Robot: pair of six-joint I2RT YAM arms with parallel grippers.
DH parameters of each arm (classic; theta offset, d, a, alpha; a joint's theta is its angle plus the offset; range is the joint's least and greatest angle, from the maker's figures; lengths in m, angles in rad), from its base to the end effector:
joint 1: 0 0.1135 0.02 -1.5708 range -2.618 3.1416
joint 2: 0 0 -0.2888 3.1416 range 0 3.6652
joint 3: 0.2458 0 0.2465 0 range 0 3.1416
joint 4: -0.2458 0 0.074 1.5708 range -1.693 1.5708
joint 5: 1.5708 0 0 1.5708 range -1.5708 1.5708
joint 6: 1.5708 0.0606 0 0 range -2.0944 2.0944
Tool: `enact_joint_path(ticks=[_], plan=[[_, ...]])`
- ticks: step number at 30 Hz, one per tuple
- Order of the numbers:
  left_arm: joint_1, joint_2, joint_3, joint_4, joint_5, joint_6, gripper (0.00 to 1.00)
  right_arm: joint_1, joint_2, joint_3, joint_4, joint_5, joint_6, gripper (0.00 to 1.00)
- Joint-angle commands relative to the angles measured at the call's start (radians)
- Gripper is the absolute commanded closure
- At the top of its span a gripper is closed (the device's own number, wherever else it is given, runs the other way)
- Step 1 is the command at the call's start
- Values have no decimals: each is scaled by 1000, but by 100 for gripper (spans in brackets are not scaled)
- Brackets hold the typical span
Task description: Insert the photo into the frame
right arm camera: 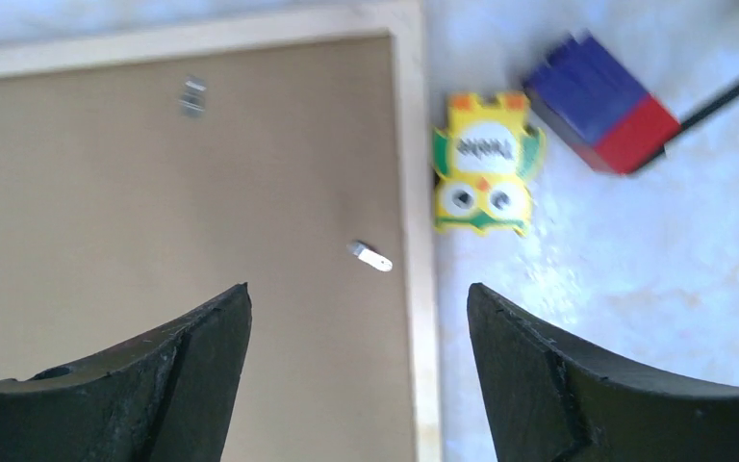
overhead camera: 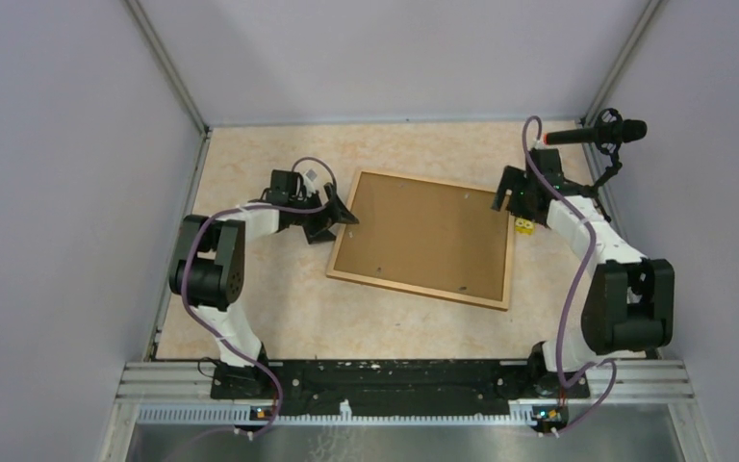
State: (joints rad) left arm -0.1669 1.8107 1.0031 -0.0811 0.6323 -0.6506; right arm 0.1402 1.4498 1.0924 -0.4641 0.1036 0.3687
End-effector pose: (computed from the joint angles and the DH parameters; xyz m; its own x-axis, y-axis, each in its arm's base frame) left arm 0.3635 -0.0976 0.1673 -0.9128 -0.3417 -0.2238 -0.0646 0.6618 -0.7469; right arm 0.3193 0.0387 0.2744 -0.7012 0.2631 -0.6626 0.1967 0.9647 0.1749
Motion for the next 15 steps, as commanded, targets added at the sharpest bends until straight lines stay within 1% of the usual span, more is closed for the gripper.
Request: enact_joint_path(ticks=[1,5,8,9,11,13,15], plan=[[-3,-37,53,-58,-47,34,5,-47,56,-59,-44,-36,-17,19],[-14,-39,75,-118,-148,63,12,-47,76,-132,18,-44,7,20],[-47,-24,107,-186,-233,87,14,-47,93,-173,72,-36,16,20],[-62,-18,112,-200,-252,92,15,-47,103,-179,77,-28,16,22],[-97,-11,111,-221,-280,88,17,-47,116,-194,93,-22,9,23],[-109,-12,82,-228,-288,63,19,-47,124,-206,107,-30,-1,25],[-107,-21,33,-234,-283,36,20,-42,121,-230,141,-90,-6,28]])
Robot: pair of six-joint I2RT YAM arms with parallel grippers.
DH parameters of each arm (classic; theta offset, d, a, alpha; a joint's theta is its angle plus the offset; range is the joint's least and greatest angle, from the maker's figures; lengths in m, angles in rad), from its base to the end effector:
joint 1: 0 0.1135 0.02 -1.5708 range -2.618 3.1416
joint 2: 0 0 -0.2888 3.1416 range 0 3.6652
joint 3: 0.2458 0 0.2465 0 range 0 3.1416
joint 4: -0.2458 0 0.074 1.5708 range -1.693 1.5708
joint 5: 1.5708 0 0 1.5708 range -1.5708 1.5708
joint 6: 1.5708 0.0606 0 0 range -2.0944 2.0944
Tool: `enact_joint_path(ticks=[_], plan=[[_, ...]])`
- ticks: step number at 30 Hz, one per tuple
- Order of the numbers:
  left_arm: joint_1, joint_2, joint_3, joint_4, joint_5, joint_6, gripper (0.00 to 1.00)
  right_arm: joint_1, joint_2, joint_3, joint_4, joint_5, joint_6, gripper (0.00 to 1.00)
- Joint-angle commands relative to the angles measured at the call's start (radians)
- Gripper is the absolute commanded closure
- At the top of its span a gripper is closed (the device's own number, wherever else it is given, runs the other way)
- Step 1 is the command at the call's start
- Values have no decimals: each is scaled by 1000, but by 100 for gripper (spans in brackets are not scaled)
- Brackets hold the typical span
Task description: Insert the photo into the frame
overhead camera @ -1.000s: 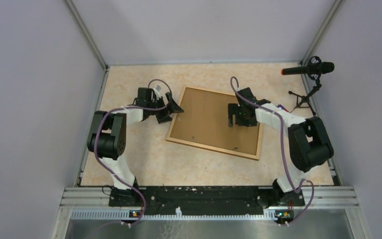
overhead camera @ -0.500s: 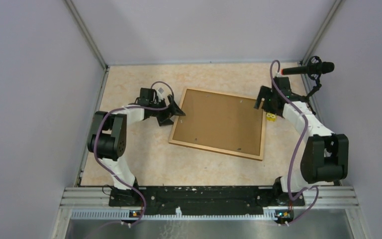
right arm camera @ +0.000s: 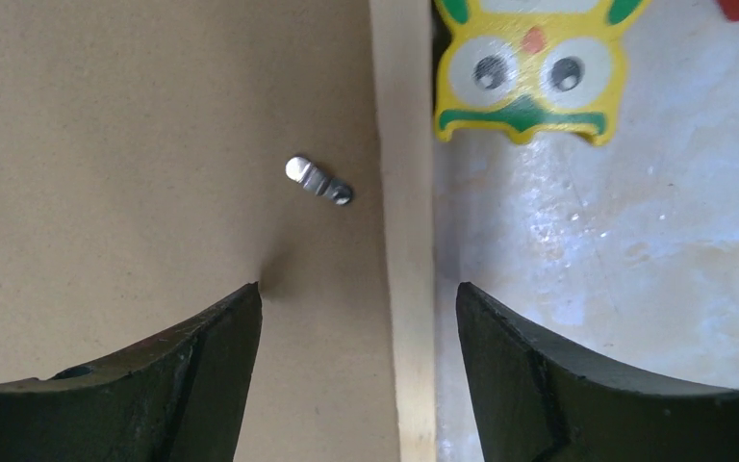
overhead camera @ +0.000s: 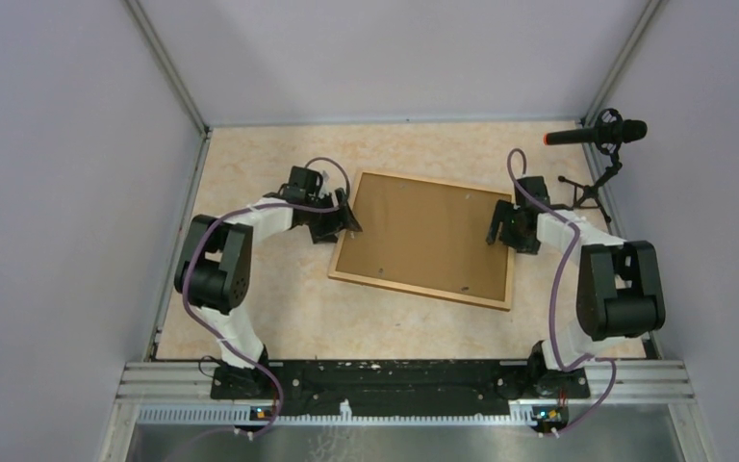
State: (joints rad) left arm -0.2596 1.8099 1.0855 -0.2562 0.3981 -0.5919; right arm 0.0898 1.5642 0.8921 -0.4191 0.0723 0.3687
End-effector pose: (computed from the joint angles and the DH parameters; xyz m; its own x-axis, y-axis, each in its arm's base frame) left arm 0.3607 -0.1201 0.1727 -0.9148 -0.2892 -0.2821 -0.0786 0.8124 -0.5778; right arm 0.3037 0.0230 0.1811 -0.8445 0.2849 -0.4535 0.2660 0.9581 0.1065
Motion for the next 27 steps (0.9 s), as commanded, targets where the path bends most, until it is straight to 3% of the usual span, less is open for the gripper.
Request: enact_joint_path(ticks=[1,12,16,21,23,27], plan=[[-15,-27,-71,-74,-57,-32,20,11,5,-39,109,-80,-6,29],[-10,-380,-406,-118,-65,-74,22,227,31,-38,137,-146,31,31],[-5,-479,-489,-168,-72,-109,17,257,36,-7,116,-105,16,24],[42,-554,-453,-225,-170,-116,8,256,96,136,2,95,-48,18],[51,-558,-402,-234,-229,-107,2,255,109,172,-3,123,-65,18],[54,-479,-315,-170,-296,-74,1,248,140,208,-1,148,-71,20]])
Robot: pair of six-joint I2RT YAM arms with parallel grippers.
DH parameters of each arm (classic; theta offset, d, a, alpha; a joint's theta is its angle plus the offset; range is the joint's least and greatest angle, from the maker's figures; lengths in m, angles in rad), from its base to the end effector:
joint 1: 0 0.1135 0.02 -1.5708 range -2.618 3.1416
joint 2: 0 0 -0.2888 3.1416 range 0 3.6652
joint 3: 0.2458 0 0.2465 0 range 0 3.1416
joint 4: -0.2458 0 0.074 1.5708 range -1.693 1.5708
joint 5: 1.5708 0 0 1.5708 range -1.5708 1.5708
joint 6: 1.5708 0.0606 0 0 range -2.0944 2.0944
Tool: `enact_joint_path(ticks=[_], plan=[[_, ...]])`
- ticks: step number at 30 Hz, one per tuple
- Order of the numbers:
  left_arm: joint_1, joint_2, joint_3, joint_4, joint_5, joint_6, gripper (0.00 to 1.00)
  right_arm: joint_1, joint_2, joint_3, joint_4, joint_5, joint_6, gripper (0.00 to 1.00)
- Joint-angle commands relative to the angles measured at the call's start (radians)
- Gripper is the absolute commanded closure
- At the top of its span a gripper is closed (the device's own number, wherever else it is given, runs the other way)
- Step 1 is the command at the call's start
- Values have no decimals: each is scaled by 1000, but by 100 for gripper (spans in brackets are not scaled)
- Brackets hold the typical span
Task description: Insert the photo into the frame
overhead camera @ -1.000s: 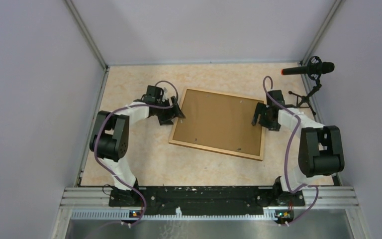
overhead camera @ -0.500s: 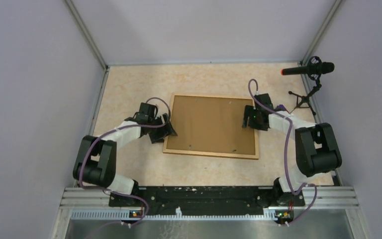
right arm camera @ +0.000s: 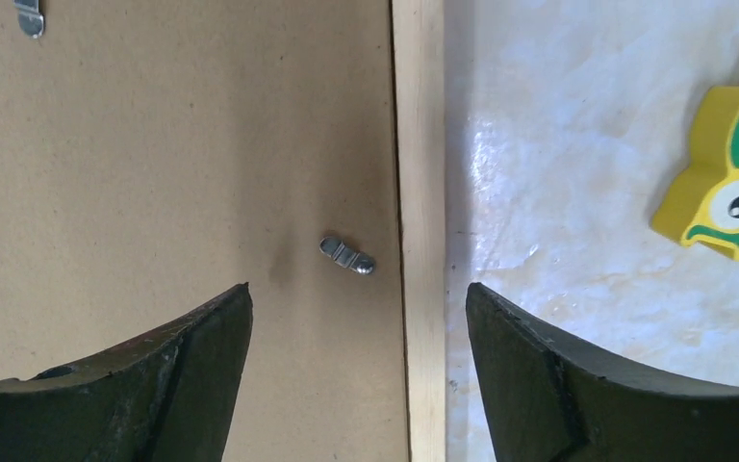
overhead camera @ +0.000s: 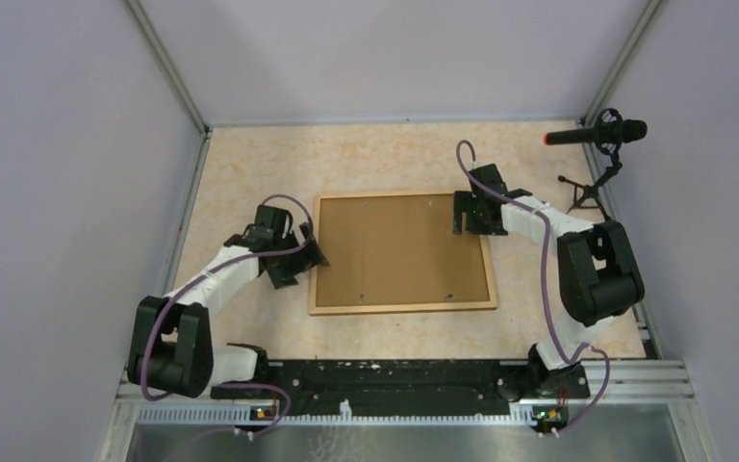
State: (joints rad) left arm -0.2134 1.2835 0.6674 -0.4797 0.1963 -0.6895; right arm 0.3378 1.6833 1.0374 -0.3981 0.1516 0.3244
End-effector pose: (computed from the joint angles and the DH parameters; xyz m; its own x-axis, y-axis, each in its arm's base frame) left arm 0.2213 -0.0600 0.1826 -0.8582 -0.4524 -0.2425 -0.3254 0.8448 -0.4248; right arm 0.3302 0.1063 0.1887 -0.8546 0.0338 -0.5182 0.0173 0.9992 0.0365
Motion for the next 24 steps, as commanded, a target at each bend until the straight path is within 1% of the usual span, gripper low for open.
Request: enact_joint_path(ticks=[1,2,5,6,8,11,13,15,16,18,21,23,24], plan=[[8,85,134,58,-94,38,5,-2,28,68,-21,65,-33,21],[6,122,170,58,-84,56,10,-2,35,73,-23,64,-36,21],[6,217,257,47,-69,96,22,-2,45,73,-13,49,-41,23],[5,237,282,50,-73,106,25,-1,45,72,-9,46,-44,24],[4,274,313,45,-88,126,29,-4,51,71,-7,43,-48,27],[6,312,334,32,-149,151,36,-13,62,70,0,39,-56,32],[6,329,333,42,-154,176,42,-19,64,64,12,32,-59,33],[6,342,327,48,-163,189,49,-26,67,63,22,29,-58,36],[6,349,321,53,-165,197,51,-31,70,63,26,25,-57,37],[6,361,303,66,-160,200,52,-35,77,66,27,18,-56,40],[6,389,302,64,-141,201,52,-37,81,62,35,25,-52,41],[5,404,308,57,-139,200,55,-44,87,59,43,30,-39,46],[6,409,309,57,-138,199,56,-47,91,62,44,31,-29,50]])
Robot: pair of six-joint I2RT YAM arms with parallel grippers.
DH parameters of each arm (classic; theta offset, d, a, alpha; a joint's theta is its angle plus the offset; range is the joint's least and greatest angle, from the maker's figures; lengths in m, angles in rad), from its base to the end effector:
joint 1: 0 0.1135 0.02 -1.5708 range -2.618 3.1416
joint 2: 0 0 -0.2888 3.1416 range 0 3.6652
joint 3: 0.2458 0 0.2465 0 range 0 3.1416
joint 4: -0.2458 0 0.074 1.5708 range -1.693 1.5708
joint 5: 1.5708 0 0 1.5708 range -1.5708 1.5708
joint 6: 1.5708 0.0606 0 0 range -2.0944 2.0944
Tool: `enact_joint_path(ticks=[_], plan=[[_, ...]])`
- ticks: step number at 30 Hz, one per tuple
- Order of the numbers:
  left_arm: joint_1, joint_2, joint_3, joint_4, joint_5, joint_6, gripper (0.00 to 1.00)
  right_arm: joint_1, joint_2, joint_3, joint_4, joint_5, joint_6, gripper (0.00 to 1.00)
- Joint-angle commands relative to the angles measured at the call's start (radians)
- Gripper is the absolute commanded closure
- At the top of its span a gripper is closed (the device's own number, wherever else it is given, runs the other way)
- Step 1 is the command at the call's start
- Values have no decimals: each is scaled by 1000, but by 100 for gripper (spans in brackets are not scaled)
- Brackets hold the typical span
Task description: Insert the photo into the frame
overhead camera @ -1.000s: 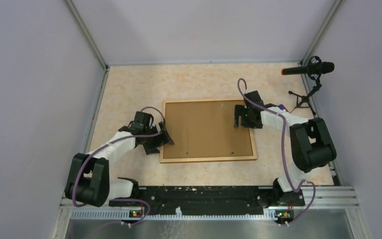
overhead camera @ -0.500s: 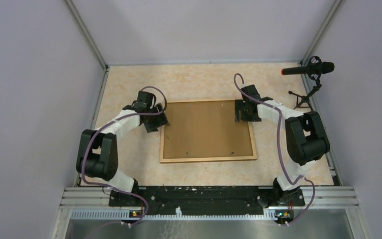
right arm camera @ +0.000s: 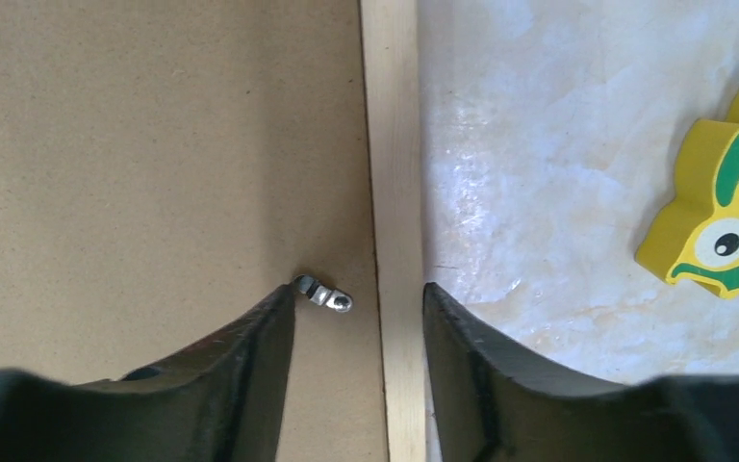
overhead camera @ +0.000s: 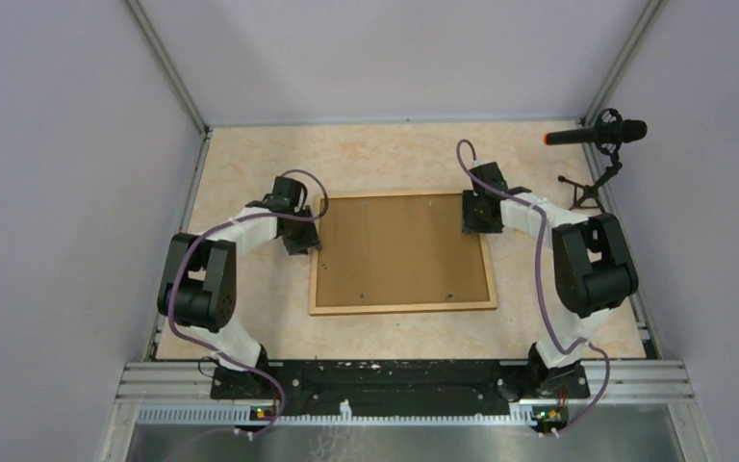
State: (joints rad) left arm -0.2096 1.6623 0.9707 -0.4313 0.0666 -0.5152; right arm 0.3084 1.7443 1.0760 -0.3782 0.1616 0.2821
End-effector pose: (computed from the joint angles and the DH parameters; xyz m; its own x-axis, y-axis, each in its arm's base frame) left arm 0.3190 -0.0720 0.1736 -0.8834 -0.3147 -0.3473 -0.2292 0.9365 -0.2656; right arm 0.3476 0.1005 0.1811 -0.8543 0.0162 -0.5196 0.0156 0.9999 0.0056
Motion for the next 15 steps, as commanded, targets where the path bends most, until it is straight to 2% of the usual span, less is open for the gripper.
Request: enact_joint_path(ticks=[1,6,8,9,11,12,15], plan=[[3,32,4,8,-8,23,56,-18,36,24,26,21,22,53],[3,57,7,-21,-10,0,55,-18,46,16,25,38,68,59],[4,63,9,-28,-9,-7,55,-18,43,3,31,38,95,64],[4,65,10,-29,-7,-10,55,-19,43,-6,38,24,112,70],[5,65,6,-28,-2,-16,54,-18,56,-1,26,30,180,96],[6,65,4,-29,-2,-19,54,-18,70,11,8,30,219,100],[6,66,-6,-29,13,-28,53,-14,108,51,-38,34,334,100]])
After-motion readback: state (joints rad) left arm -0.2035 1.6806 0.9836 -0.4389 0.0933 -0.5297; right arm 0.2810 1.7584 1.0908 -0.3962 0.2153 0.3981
